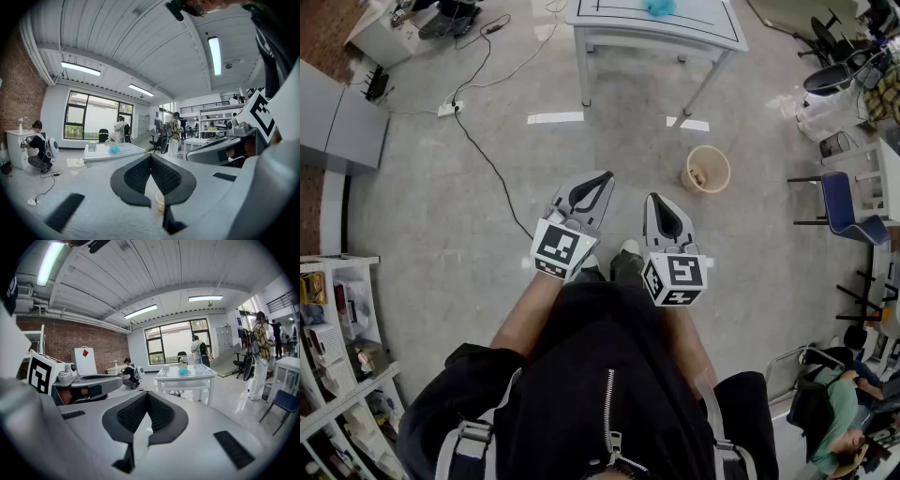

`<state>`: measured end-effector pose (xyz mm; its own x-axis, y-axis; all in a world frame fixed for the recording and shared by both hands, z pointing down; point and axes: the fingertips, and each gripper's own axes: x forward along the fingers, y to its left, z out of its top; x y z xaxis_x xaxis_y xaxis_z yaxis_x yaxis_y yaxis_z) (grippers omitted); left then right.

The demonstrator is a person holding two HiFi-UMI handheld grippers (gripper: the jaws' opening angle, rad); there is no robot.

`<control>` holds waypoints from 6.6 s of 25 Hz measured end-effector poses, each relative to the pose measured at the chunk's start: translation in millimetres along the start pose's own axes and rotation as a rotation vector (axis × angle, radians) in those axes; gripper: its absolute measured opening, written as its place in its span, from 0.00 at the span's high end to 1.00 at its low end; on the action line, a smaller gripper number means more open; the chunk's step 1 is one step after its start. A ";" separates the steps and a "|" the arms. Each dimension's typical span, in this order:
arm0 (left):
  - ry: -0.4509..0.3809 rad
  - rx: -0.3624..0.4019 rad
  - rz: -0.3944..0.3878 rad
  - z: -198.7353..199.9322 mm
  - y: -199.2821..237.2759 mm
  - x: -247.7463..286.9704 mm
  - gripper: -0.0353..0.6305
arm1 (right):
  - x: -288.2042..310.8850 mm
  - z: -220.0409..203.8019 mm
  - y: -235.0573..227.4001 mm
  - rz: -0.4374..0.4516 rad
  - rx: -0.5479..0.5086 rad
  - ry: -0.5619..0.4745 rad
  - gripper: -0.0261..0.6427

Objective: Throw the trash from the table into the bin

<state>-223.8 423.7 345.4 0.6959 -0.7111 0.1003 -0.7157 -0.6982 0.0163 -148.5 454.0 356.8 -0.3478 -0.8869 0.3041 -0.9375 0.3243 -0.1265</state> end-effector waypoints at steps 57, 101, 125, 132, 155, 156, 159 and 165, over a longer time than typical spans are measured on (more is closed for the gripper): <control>0.039 -0.034 -0.057 -16.1 16.2 25.1 0.94 | 25.9 -6.5 2.8 0.026 0.067 0.034 0.95; 0.120 -0.002 0.067 14.7 94.7 278.7 0.94 | 199.6 77.6 -192.8 0.155 0.075 0.035 0.95; 0.110 -0.074 0.005 6.5 221.7 368.8 0.94 | 348.1 122.4 -207.0 0.111 0.013 0.092 0.95; 0.082 -0.090 -0.013 13.4 281.9 393.7 0.94 | 406.5 147.1 -200.3 0.082 0.001 0.088 0.95; 0.074 -0.102 -0.025 14.9 351.7 473.4 0.94 | 505.4 185.8 -254.8 0.051 0.011 0.064 0.95; 0.077 -0.096 -0.020 15.1 356.5 481.1 0.94 | 513.3 188.5 -259.4 0.059 0.015 0.063 0.95; 0.091 -0.089 -0.003 16.2 370.0 505.1 0.94 | 536.4 194.5 -273.5 0.088 0.023 0.070 0.95; 0.116 -0.069 0.034 28.1 397.4 563.3 0.94 | 588.1 215.3 -314.8 0.134 0.031 0.067 0.95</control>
<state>-114.6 -256.7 380.4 0.6625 -0.7172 0.2160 -0.7441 -0.6634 0.0793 -55.0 -240.6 372.2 -0.4713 -0.8118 0.3448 -0.8819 0.4272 -0.1995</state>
